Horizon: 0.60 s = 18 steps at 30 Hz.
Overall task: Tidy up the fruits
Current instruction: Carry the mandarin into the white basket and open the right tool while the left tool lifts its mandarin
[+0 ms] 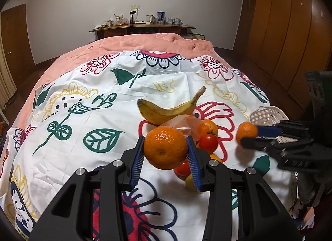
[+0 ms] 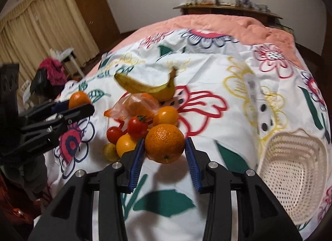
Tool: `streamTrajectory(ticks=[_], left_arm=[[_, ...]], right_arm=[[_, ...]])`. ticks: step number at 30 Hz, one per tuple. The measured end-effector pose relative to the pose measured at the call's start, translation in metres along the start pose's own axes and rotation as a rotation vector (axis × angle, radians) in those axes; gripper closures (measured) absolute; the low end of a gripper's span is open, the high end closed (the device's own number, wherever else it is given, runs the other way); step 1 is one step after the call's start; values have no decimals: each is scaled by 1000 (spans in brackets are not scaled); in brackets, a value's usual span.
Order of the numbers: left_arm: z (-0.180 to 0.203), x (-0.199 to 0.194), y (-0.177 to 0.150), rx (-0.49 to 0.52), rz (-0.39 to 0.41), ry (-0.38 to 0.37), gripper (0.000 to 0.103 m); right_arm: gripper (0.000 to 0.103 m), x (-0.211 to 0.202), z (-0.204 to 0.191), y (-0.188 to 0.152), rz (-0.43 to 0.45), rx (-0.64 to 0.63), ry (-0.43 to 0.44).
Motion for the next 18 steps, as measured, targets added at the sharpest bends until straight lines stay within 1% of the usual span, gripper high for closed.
streamTrajectory(ticks=[5,9,15,18], left_arm=[[13,0,2,23,2,-13,62],[26,1,5,48,1,-25,62],[46,6,8,87,-10,-39,62],[58,8,9,109,-18,-46,62]], right_arm=[[63,-26,38,-6,53,96,-42],[63,-39,81,-19,72,192,-111],[63,-35,138,-46,37,320,-196],[63,-27,156,-59,9,357,-234]])
Point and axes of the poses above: each gripper's, at about its wrist camera, not at the fingertips, and x roughly the way its jaws point, z to its right, y to its top, the point moved 2 cm from there along x, roughly the way its jaws point, and after that the axes turned 13 degrees about -y, right-handed, at the moved point
